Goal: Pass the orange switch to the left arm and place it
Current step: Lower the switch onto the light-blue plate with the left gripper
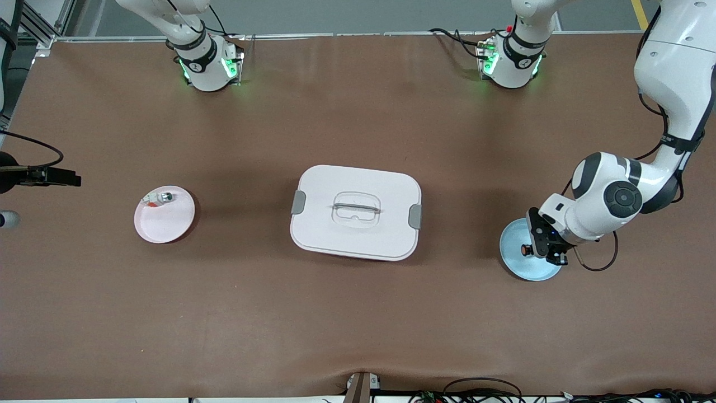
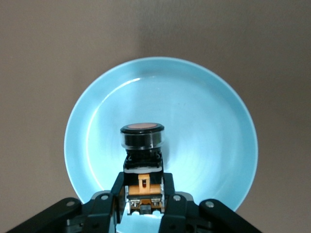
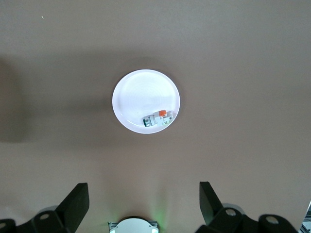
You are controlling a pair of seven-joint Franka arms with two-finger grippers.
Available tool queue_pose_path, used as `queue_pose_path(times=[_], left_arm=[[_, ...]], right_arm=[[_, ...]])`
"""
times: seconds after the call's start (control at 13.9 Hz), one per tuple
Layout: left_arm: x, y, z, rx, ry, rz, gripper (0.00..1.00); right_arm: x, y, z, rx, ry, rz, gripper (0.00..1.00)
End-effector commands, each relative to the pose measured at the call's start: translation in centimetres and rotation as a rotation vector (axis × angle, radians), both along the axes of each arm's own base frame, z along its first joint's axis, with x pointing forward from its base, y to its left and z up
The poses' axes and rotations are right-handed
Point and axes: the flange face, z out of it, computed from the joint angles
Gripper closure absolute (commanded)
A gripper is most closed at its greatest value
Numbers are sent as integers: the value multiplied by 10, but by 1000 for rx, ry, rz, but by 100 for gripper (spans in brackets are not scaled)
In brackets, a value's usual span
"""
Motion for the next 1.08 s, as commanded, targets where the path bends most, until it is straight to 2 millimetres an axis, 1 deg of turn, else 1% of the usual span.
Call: queue_pose_path(times=[0.0, 0.22, 0.36, 0.5, 0.57, 0.72, 0.79, 0.86, 0.93, 1.01], left_arm=[[-5, 4, -9, 2, -18, -34, 100], [-11, 2, -15, 5, -8, -55, 100], [-11, 3, -15, 8, -9, -95, 100], [-12, 2, -14, 8, -9, -109, 100], [-12, 3, -15, 9, -8, -114, 100], [-11, 2, -14, 7, -12, -114, 100], [-11, 1, -14, 6, -12, -114, 86], [-11, 1, -14, 5, -12, -109, 69], [-11, 2, -13, 6, -14, -103, 47], [-8, 3, -10, 7, -21, -101, 33]], right_arm=[[-5, -1, 11, -2, -10, -12, 0], [-7, -3, 15, 2, -16, -17, 0], [-11, 1, 26, 4, -35, -12, 0], [-19, 7, 46, 6, -69, -6, 0], [-20, 8, 49, 4, -73, -3, 0], [-20, 5, 48, 5, -72, -9, 0], [-22, 5, 51, 5, -77, -9, 0], [-23, 6, 50, 7, -69, -11, 0], [-26, 7, 48, 16, -64, -21, 0], [-29, 8, 47, 14, -63, -40, 0]])
